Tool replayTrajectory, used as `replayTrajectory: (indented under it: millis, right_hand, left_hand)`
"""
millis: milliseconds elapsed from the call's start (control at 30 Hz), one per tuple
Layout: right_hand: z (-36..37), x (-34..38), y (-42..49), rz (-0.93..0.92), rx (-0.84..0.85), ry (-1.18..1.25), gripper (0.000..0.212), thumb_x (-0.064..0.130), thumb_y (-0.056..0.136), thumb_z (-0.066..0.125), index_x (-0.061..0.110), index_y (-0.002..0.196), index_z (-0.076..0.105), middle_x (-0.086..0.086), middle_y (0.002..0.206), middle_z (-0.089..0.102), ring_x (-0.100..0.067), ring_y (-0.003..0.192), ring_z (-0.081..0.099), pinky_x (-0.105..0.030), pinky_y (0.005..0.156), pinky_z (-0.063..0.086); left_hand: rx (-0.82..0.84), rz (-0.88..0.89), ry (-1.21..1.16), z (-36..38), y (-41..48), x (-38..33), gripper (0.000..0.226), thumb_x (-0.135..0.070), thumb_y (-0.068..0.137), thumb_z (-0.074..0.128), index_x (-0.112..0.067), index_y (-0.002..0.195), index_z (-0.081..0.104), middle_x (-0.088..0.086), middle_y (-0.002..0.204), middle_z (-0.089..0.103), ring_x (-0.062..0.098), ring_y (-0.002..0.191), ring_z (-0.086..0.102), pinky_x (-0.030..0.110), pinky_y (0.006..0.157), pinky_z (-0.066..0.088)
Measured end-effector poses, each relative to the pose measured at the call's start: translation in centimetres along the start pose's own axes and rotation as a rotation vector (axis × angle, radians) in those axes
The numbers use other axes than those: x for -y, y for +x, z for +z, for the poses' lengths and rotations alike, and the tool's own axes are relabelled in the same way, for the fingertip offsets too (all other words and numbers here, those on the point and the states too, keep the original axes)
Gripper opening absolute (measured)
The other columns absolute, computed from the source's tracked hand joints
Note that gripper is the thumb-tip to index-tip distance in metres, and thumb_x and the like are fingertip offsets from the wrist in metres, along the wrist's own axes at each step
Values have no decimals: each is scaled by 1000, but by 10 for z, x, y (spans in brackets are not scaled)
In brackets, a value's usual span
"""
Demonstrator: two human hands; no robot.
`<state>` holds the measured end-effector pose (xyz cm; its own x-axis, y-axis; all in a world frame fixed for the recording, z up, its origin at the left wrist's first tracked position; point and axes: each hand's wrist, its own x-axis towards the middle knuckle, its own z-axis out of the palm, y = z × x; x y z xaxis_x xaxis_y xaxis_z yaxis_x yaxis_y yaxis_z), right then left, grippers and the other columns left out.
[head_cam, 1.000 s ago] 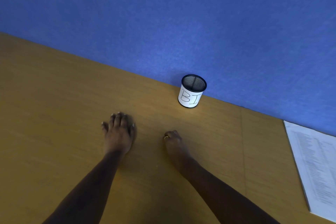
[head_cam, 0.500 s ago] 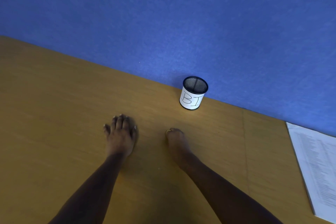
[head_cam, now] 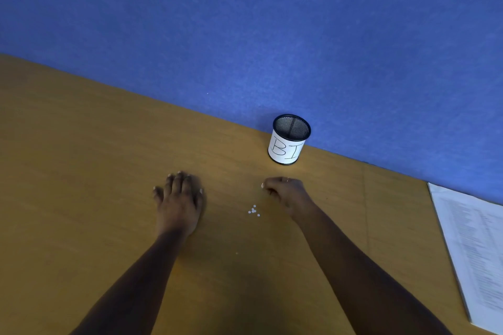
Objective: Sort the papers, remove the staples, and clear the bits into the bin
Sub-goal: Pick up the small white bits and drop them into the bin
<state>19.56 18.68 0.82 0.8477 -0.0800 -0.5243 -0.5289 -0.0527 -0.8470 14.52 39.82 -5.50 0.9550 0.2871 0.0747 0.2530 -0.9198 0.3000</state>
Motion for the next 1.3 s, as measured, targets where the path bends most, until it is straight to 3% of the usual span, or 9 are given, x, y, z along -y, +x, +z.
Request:
replayTrajectory:
  millis: [67,167,267,433,600,733,833,1033,1300]
  right_hand:
    - [-5,14,6,-12,14,164,11,-6,69,67,4,67,65,-8,69,59,-17,71,55,-27,75,49]
    - [-13,45,10,-70,25,400,14,-11,76,61,-3,87,62,-8,79,61,-13,75,59,-15,65,55]
    - [-22,77,14,-140,-16,457,9,-10,78,61,-1,75,60,-7,75,60,-11,73,59,-13,64,55]
    - [-31,108,43,-226,-268,163,19,-7,70,64,6,58,57,-8,66,53,-17,72,53,-23,68,50]
    - [-31,115,60,-263,-399,-197,12,-2,75,67,5,83,73,-8,86,67,-20,83,64,-33,84,56]
    - [-29,115,59,-343,-417,-406,20,-7,78,59,6,82,73,-8,89,66,-18,81,60,-30,81,55]
    - [-29,114,55,-411,-422,-469,24,-9,76,55,5,83,73,-6,85,64,-16,81,58,-28,79,53]
    - [-26,110,51,-451,-422,-497,14,-1,78,64,5,85,73,-12,98,70,-23,94,64,-23,72,47]
    - [-23,101,48,-592,-441,-484,12,2,81,60,2,87,70,-14,95,71,-25,93,65,-29,84,51]
  left_hand:
    - [-7,6,-2,0,0,0,72,-46,83,21,2,124,54,22,130,54,41,126,44,62,100,28]
    - [-17,10,2,0,-1,0,63,-42,84,30,2,121,56,23,128,56,42,123,47,63,98,31]
    - [-24,6,-5,2,0,0,61,-40,84,34,2,121,56,23,127,56,42,123,47,64,98,30]
    - [-16,18,0,2,0,0,66,-43,84,26,3,122,55,23,127,56,41,122,48,64,97,32]
    - [-9,11,21,2,1,2,67,-44,82,25,2,120,57,22,125,57,40,121,50,63,96,33]
    - [-22,21,25,2,1,2,66,-43,84,26,3,122,56,23,126,57,41,122,49,63,97,32]
    - [-33,12,21,3,1,2,59,-38,84,36,2,124,54,22,129,55,40,125,45,62,100,29]
    - [-32,8,14,1,-1,2,59,-37,84,38,2,125,53,22,130,54,39,126,44,62,101,28]
    - [-19,19,13,1,0,2,71,-46,83,21,1,124,54,21,130,54,38,125,45,61,100,29]
